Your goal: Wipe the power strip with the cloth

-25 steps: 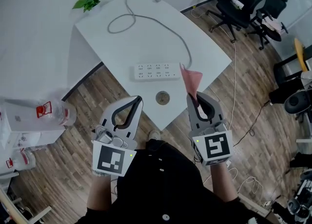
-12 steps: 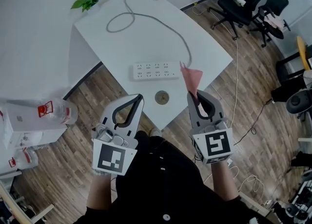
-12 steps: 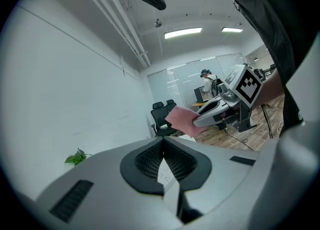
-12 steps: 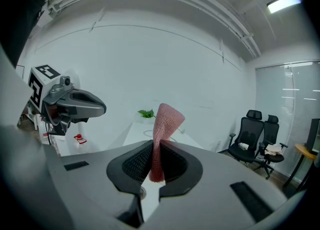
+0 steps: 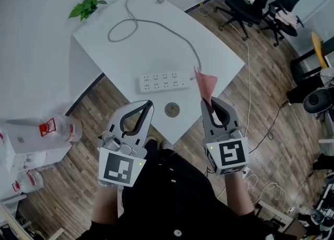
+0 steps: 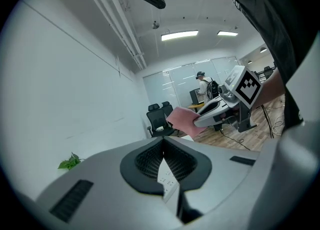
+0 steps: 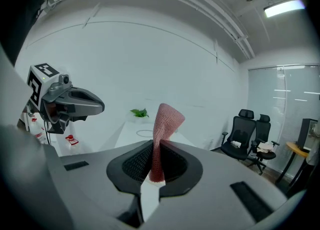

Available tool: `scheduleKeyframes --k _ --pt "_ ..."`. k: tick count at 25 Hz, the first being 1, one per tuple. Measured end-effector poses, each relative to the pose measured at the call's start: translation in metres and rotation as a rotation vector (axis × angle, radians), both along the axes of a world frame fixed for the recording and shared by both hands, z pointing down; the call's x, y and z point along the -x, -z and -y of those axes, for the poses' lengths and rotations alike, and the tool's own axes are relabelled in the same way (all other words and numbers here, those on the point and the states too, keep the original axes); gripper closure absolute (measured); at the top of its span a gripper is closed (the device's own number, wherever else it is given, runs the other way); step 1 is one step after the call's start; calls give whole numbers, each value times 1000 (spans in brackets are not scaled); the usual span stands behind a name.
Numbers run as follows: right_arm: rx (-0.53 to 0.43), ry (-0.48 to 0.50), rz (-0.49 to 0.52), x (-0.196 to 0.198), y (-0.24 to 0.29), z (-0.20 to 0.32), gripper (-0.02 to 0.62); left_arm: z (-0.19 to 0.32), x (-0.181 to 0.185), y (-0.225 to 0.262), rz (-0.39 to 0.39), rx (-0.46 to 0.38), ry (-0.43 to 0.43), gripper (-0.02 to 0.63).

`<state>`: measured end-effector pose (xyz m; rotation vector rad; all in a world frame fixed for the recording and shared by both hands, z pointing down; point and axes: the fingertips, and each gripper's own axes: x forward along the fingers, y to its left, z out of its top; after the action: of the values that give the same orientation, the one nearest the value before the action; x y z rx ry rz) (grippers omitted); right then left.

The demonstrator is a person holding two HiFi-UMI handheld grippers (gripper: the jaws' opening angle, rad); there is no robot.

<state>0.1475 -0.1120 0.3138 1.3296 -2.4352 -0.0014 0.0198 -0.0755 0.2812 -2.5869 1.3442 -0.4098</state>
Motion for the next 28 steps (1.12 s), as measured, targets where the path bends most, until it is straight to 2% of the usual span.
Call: scheduleKeyframes --k 7,15,28 --pt "19 -66 -5 -7 -7 16 546 15 3 -3 3 11 -41 592" --pt "32 -99 -30 -7 -18 28 546 24 8 -8 1 17 -66 592" --pt "87 -120 -54 -14 -42 38 546 30 12 -7 -13 26 -54 592"
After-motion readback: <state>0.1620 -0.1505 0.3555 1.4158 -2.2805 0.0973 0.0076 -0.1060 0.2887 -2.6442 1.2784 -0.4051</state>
